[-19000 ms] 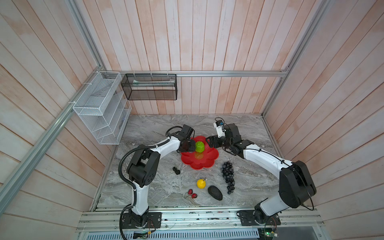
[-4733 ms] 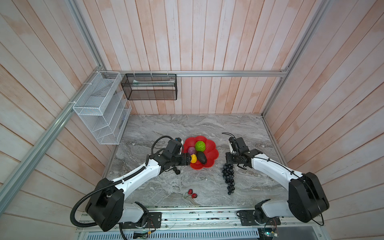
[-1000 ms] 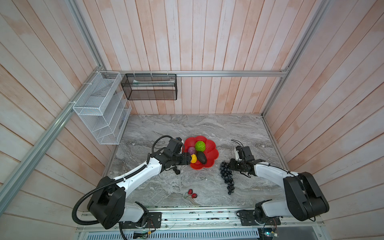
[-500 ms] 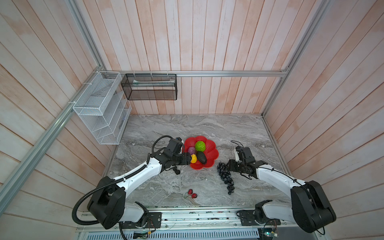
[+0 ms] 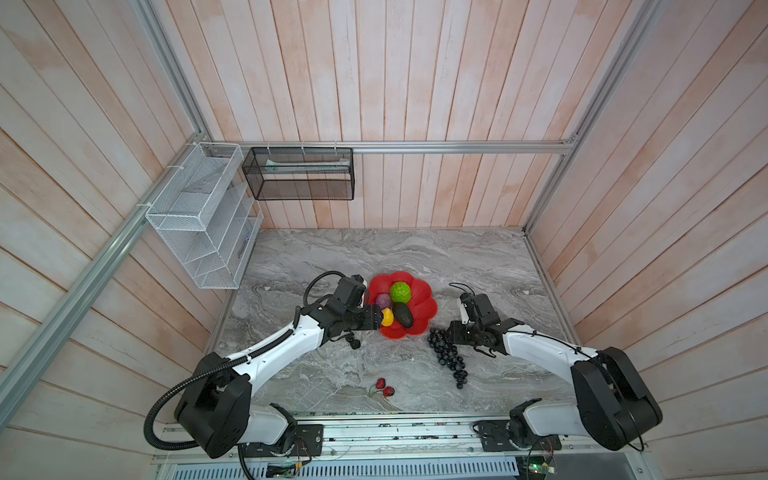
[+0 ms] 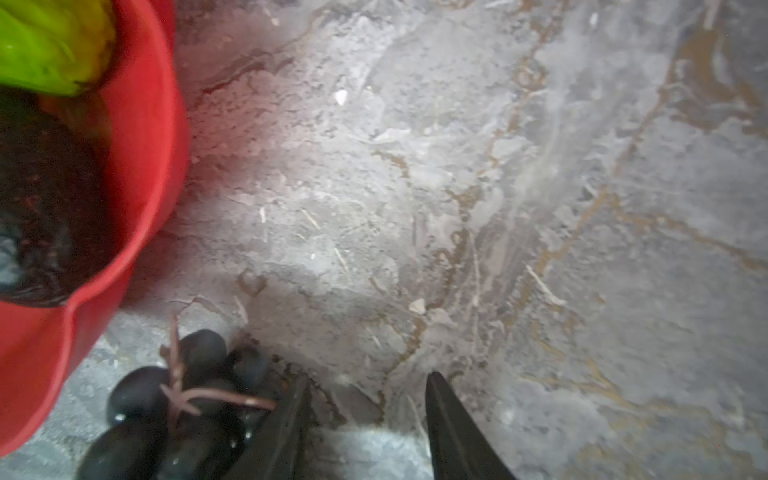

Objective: Place and organize the fake fruits in the fruit bowl

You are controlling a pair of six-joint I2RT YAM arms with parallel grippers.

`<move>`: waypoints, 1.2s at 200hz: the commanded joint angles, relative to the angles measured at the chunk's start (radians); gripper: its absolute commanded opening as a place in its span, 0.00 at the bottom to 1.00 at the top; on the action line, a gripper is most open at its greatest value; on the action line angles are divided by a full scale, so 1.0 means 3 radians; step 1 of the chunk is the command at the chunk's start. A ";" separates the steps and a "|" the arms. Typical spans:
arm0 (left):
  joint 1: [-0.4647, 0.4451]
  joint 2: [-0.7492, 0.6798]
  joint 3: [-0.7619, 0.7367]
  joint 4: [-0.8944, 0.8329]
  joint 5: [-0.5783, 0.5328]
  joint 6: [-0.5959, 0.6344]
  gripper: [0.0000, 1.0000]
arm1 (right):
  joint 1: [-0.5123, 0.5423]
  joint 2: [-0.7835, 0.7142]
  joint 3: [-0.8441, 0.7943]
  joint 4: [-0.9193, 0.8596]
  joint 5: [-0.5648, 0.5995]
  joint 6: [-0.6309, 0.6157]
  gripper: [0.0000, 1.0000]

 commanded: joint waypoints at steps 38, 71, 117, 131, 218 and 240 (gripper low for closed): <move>0.0017 -0.0077 0.0027 -0.0022 -0.0048 -0.0011 0.75 | 0.0040 0.0139 0.0183 0.0037 -0.0104 -0.0205 0.38; 0.0017 -0.0066 0.0029 -0.0024 -0.0043 -0.0013 0.75 | 0.0054 0.0209 0.0300 0.0097 -0.0230 -0.0326 0.23; 0.0017 -0.0078 0.0032 -0.0033 -0.0071 -0.0007 0.75 | 0.0056 0.0275 0.0335 0.0145 -0.0248 -0.0387 0.05; 0.0017 -0.0067 0.0039 -0.0040 -0.0064 -0.0006 0.75 | 0.0056 0.0299 0.0370 0.0126 -0.0271 -0.0422 0.02; 0.0017 -0.0052 0.0039 -0.0030 -0.0074 -0.0006 0.75 | 0.0056 -0.0167 0.0311 0.0003 -0.0072 -0.0327 0.00; 0.0017 -0.0052 0.0040 -0.0025 -0.0071 -0.0007 0.75 | 0.0056 -0.0369 0.0232 0.0006 0.0028 -0.0297 0.00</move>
